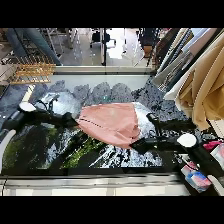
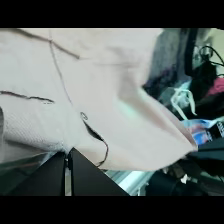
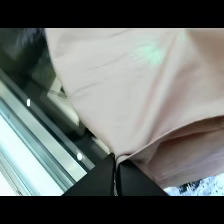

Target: Fold the clothes and pants, and hang the long-sleeved shirts on hangers.

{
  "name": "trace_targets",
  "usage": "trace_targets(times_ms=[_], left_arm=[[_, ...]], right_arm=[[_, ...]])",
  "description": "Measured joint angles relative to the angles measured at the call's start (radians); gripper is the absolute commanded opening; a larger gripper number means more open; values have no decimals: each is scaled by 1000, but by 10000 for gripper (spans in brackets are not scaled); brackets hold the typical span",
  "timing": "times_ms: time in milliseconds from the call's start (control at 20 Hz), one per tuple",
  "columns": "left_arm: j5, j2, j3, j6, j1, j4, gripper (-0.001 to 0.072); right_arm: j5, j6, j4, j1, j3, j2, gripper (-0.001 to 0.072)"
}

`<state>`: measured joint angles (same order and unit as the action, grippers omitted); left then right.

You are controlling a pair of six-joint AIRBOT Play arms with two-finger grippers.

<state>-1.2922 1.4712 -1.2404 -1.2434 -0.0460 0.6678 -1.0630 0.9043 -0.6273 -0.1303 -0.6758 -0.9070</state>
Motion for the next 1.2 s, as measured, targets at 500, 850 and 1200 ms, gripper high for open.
trace_targets(times_ms=[500,850,1200], left_arm=[[-54,7,-271,32,38,6,314],[-14,212,-291,76,67,175,421],[-65,288,-282,203,31,149,482]], right_arm=[[142,333,-117,0,-246,27,13],[310,476,-135,0,-270,-288,13],[342,474,-148,0,-273,-380,14]])
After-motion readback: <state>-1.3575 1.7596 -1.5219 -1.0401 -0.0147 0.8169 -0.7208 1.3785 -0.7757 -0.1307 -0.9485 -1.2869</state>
